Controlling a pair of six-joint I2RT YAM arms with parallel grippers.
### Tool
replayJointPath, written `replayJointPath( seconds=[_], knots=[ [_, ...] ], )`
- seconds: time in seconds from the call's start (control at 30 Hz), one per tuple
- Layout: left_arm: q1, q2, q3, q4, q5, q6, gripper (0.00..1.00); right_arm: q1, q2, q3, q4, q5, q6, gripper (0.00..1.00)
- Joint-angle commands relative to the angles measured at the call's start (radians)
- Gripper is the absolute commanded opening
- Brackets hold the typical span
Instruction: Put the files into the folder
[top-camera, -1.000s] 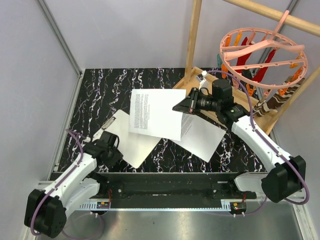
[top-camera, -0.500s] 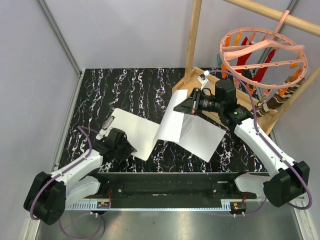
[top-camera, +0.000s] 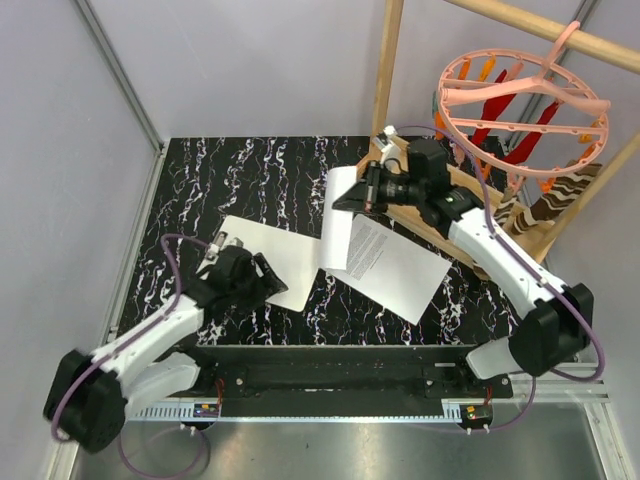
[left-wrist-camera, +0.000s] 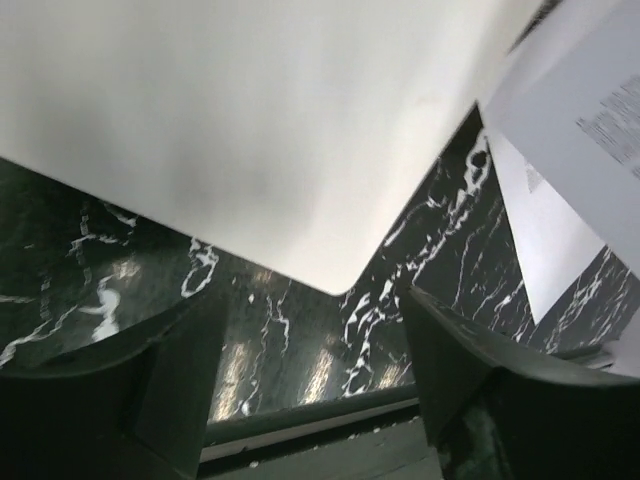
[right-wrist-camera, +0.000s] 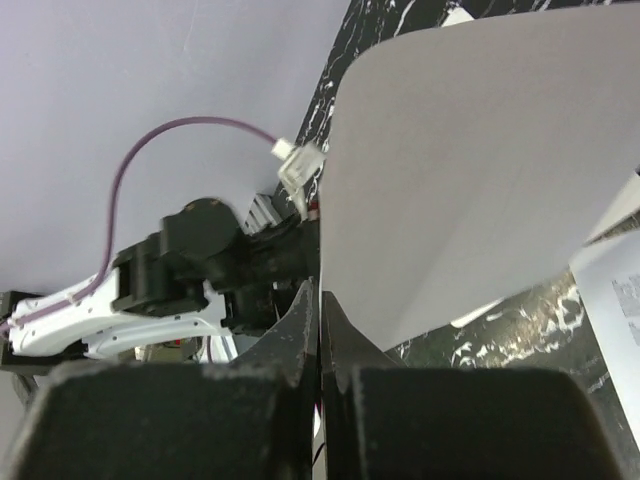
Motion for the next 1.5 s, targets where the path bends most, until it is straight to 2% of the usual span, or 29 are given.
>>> replayJointPath(
  seconds=[0.0, 0.1, 0.13, 0.2, 0.3, 0.43, 0.5, 0.53, 0.57, 0.63, 0.77, 0.93, 1.23, 1.47],
  knots=[
    [0.032, -0.266, 0.104, -0.214, -0.127, 0.168, 0.78, 0.123, 0.097, 0.187, -0.008, 0.034, -0.047, 0.0],
    [0.159, -0.344, 0.21, -0.358, -0.189, 0.306, 0.83, 0.216, 0.205, 0.315, -0.007, 0.042, -0.031, 0.0],
    [0.232, -0.341, 0.242, -0.384, -0.204, 0.331, 0.84, 0.231, 0.231, 0.348, -0.005, 0.038, -0.026, 0.0],
    [0.305, -0.295, 0.334, -0.421, -0.221, 0.41, 0.86, 0.262, 0.283, 0.417, 0.017, 0.024, 0.008, 0.0],
    [0.468, -0.171, 0.462, -0.452, -0.196, 0.466, 0.88, 0.256, 0.291, 0.434, 0.062, 0.007, 0.037, 0.0],
    [0.559, 0.047, 0.546, -0.395, -0.157, 0.523, 0.89, 0.231, 0.265, 0.358, 0.105, -0.001, 0.051, 0.0],
    [0.576, 0.142, 0.598, -0.389, -0.137, 0.565, 0.9, 0.193, 0.247, 0.231, 0.184, -0.022, 0.107, 0.0],
    [0.576, 0.247, 0.633, -0.383, -0.135, 0.589, 0.9, 0.173, 0.239, 0.175, 0.302, -0.036, 0.14, 0.0],
    [0.576, 0.3, 0.658, -0.394, -0.117, 0.633, 0.9, 0.156, 0.227, 0.052, 0.37, -0.054, 0.211, 0.0],
    [0.578, 0.436, 0.719, -0.412, -0.089, 0.7, 0.89, 0.112, 0.234, -0.056, 0.514, -0.091, 0.253, 0.0],
    [0.573, 0.569, 0.77, -0.403, -0.164, 0.848, 0.89, 0.105, 0.335, -0.2, 0.583, -0.108, 0.224, 0.0],
    [0.572, 0.718, 0.847, -0.404, -0.157, 0.917, 0.8, 0.104, 0.43, -0.273, 0.627, -0.073, 0.175, 0.0],
    [0.532, 0.824, 0.879, -0.355, -0.259, 1.017, 0.75, 0.09, 0.49, -0.351, 0.623, 0.053, 0.125, 0.0],
    [0.529, 0.899, 0.928, -0.358, -0.264, 1.061, 0.71, 0.075, 0.507, -0.37, 0.647, 0.096, 0.129, 0.0]
  ],
)
